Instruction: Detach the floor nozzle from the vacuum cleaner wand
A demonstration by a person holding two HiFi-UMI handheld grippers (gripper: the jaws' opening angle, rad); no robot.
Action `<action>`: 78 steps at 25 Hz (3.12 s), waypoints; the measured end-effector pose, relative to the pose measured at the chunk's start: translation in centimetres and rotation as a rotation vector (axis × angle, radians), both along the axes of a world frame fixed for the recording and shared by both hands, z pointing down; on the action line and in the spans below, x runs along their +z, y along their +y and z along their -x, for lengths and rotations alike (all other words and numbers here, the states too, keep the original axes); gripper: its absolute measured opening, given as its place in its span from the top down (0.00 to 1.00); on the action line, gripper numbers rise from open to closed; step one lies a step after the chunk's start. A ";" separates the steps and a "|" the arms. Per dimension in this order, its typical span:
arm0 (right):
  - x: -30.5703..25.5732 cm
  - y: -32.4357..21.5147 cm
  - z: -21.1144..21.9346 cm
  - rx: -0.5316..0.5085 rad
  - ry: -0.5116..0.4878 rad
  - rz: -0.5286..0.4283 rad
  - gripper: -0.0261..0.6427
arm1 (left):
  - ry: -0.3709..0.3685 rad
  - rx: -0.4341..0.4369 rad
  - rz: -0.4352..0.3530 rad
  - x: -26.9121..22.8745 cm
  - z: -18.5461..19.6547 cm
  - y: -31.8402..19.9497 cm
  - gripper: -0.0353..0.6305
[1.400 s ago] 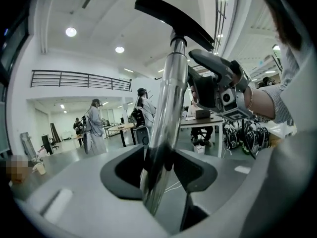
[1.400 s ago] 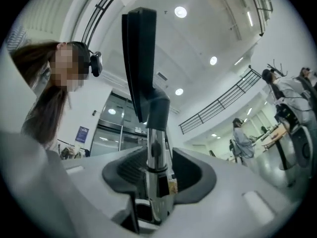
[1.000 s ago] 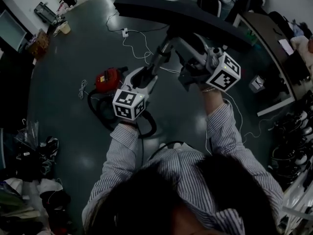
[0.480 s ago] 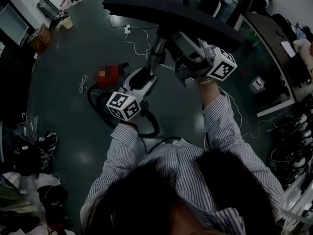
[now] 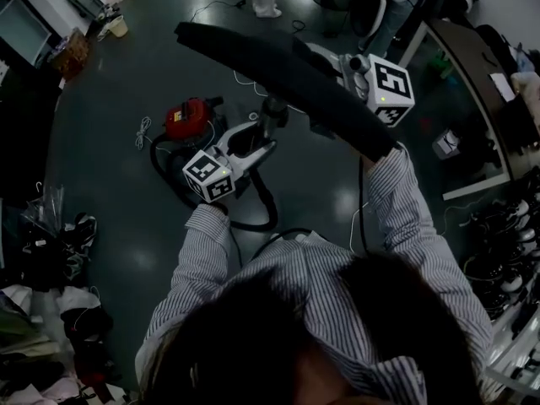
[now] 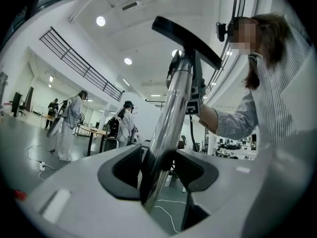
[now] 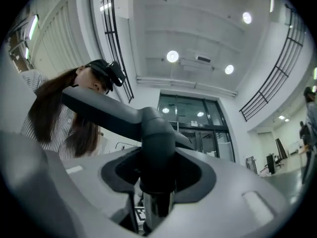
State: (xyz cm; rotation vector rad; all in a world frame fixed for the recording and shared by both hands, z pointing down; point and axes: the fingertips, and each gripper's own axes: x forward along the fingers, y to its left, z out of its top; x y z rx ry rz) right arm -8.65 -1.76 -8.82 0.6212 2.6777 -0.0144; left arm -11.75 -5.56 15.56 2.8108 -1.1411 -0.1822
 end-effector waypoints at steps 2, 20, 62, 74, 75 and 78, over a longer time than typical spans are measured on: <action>1.0 1.9 1.1 -0.005 0.045 -0.068 0.71 | -0.039 0.028 0.021 1.1 0.1 0.6 0.64; 5.1 2.7 2.6 0.171 0.169 -0.238 0.71 | -0.327 -0.145 -0.061 2.1 -1.5 -1.3 0.68; 7.0 0.8 -0.1 0.251 0.314 -0.155 0.72 | -0.249 0.022 -0.033 4.9 -4.3 1.3 0.68; 3.0 -4.0 -3.5 0.521 0.224 -0.144 0.73 | -0.275 -0.042 0.047 8.0 -3.2 2.8 0.68; 4.0 -4.5 -3.5 0.555 0.230 -0.115 0.73 | -0.277 -0.066 0.045 7.6 -2.7 2.5 0.67; 7.2 -5.9 -3.6 0.640 0.247 -0.005 0.73 | -0.286 -0.167 0.041 6.1 -0.6 1.7 0.67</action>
